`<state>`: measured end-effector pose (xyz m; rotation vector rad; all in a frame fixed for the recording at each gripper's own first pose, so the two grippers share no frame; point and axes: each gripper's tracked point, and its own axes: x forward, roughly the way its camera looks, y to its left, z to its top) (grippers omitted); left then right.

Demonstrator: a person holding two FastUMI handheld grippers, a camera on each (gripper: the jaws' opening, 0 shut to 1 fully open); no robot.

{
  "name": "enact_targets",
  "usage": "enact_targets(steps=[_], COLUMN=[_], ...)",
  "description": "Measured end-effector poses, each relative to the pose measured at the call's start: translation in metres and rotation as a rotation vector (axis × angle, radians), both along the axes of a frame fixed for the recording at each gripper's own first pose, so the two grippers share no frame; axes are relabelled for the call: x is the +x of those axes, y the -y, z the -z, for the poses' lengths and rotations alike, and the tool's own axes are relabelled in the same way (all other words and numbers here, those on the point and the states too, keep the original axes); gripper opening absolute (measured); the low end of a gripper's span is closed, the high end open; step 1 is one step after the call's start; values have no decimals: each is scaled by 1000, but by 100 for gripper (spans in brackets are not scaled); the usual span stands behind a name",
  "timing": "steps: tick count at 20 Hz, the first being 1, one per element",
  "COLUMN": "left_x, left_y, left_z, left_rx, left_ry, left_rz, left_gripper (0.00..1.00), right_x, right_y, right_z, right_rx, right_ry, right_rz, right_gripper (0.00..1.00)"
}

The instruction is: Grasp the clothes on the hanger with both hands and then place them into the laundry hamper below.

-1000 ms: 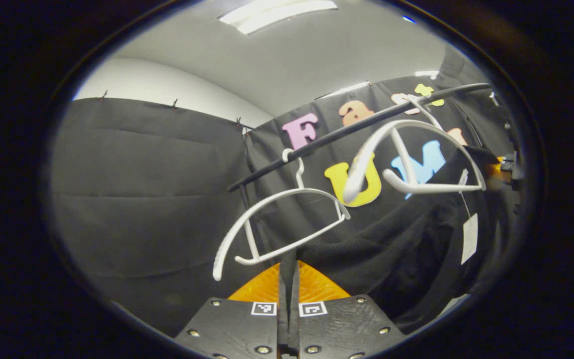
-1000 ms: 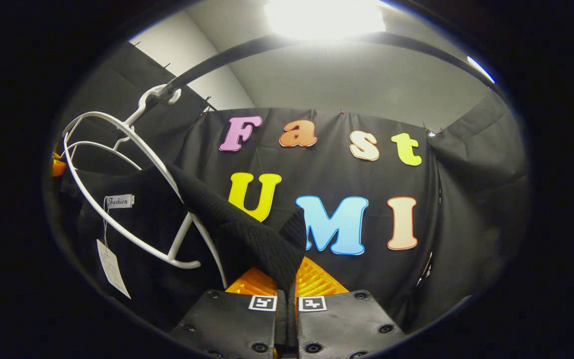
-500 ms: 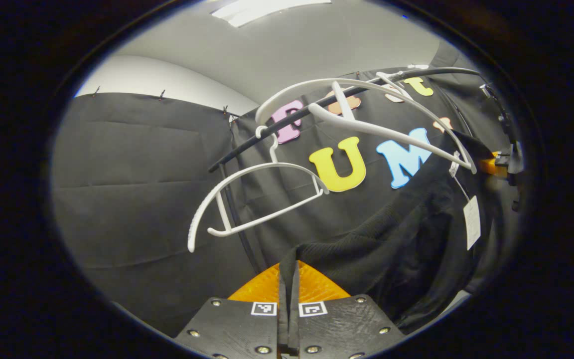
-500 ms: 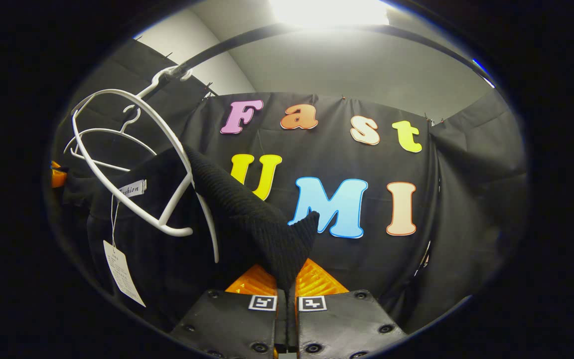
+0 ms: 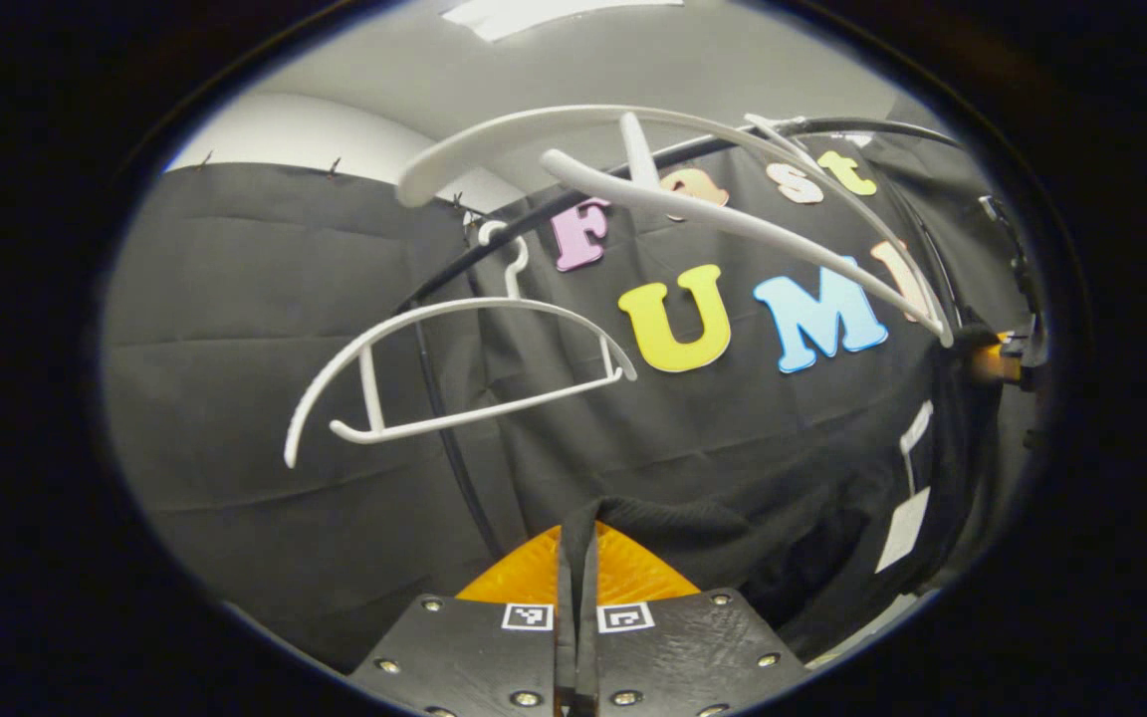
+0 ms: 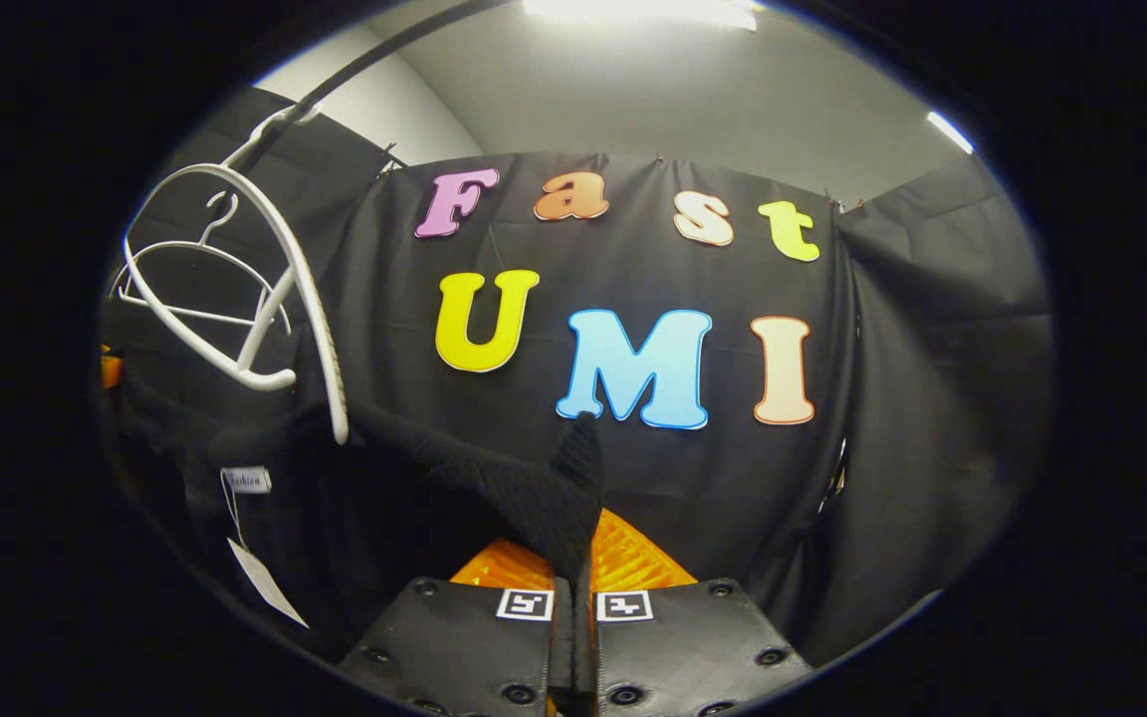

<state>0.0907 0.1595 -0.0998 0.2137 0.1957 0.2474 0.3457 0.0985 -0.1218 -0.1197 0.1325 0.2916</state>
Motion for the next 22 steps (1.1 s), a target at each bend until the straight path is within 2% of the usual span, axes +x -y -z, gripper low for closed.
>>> enact_targets(steps=[5, 12, 17, 22], left_x=[-8, -27, -41, -37], left_y=[11, 29, 61, 97], left_z=[10, 15, 27, 40], left_rx=[-18, -56, -99, -154], left_ry=[-20, -31, -39, -51], left_rz=[20, 65, 133, 186], left_gripper=[1, 2, 2, 2], right_x=[-31, -79, -118, -159], right_y=[-9, -44, -76, -107], right_z=[10, 17, 32, 51], right_rx=[-25, 8, 16, 42], right_ry=[-10, -51, -97, -166], right_rz=[-38, -103, -169, -230], right_gripper=[2, 2, 2, 2])
